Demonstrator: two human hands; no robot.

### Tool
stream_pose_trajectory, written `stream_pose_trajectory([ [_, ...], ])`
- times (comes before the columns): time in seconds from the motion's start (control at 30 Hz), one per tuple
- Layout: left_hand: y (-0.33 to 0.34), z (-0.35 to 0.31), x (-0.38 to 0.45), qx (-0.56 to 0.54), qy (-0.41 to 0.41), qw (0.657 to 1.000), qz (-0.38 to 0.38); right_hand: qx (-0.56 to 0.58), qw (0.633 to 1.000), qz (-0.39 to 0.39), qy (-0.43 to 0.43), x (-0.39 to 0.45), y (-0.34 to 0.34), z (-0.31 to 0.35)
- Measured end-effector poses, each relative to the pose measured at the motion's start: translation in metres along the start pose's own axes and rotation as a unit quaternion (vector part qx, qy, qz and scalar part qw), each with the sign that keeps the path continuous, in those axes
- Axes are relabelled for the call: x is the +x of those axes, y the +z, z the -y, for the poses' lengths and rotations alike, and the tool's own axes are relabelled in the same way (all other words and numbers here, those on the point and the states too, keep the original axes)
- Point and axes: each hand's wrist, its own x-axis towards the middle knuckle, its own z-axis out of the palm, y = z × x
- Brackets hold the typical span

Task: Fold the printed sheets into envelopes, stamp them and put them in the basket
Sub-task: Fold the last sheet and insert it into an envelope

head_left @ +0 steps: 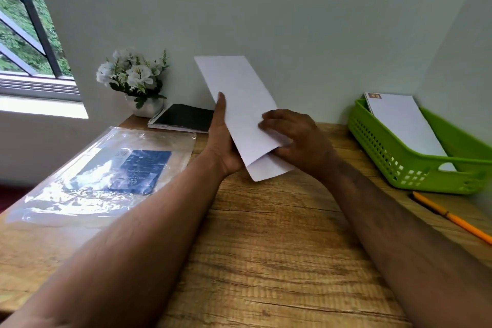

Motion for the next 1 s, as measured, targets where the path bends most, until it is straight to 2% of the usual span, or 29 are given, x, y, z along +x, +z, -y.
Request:
stream_pose_trajectory([
  [0.07, 0.004, 0.000, 0.002, 0.038, -0.028, 0.999, -0.016, -0.058, 0.998, -0.009, -0.030, 0.002, -0.001, -0.001],
  [0.17, 0.008, 0.000, 0.007, 0.131, -0.039, 0.987, -0.086, -0.108, 0.993, 0.030, -0.031, 0.002, -0.008, -0.001],
  [0.23, 0.009, 0.004, 0.009, 0.235, -0.042, 0.962, -0.135, -0.087, 0.992, 0.090, -0.022, -0.006, -0.017, -0.001],
  [0.27, 0.010, 0.008, 0.010, 0.307, -0.041, 0.937, -0.162, -0.059, 0.989, 0.134, 0.002, -0.011, -0.021, 0.000],
  [0.33, 0.011, 0.015, 0.011, 0.460, -0.025, 0.865, -0.199, 0.022, 0.961, 0.257, 0.100, -0.023, -0.027, 0.001],
  [0.4, 0.012, 0.018, 0.012, 0.573, -0.010, 0.795, -0.198, 0.088, 0.910, 0.369, 0.167, -0.027, -0.028, 0.003],
  [0.43, 0.009, 0.019, 0.013, 0.635, -0.002, 0.750, -0.188, 0.097, 0.892, 0.407, 0.170, -0.025, -0.027, 0.003],
  [0.5, 0.003, 0.019, 0.017, 0.773, 0.016, 0.608, -0.181, 0.099, 0.863, 0.465, 0.167, -0.021, -0.026, 0.004],
  [0.53, 0.000, 0.017, 0.016, 0.811, 0.028, 0.554, -0.184, 0.098, 0.853, 0.484, 0.167, -0.020, -0.027, 0.005],
  [0.57, -0.001, 0.014, 0.014, 0.828, 0.031, 0.528, -0.187, 0.097, 0.848, 0.494, 0.167, -0.020, -0.028, 0.003],
  [0.6, 0.001, 0.010, 0.012, 0.832, 0.030, 0.523, -0.183, 0.096, 0.847, 0.496, 0.165, -0.020, -0.029, 0.002],
  [0.77, 0.007, -0.002, 0.008, 0.815, 0.038, 0.564, -0.128, 0.137, 0.877, 0.415, 0.198, -0.024, -0.029, -0.004],
  [0.87, 0.015, 0.001, 0.000, 0.802, 0.103, 0.576, -0.115, 0.134, 0.898, 0.369, 0.198, -0.028, -0.025, -0.011],
  [0.93, 0.026, 0.000, -0.007, 0.780, 0.104, 0.613, -0.069, 0.139, 0.899, 0.359, 0.210, -0.029, -0.022, -0.014],
  [1.0, 0.037, -0.002, -0.014, 0.741, 0.011, 0.671, 0.017, 0.143, 0.898, 0.354, 0.219, -0.030, -0.020, -0.015],
])
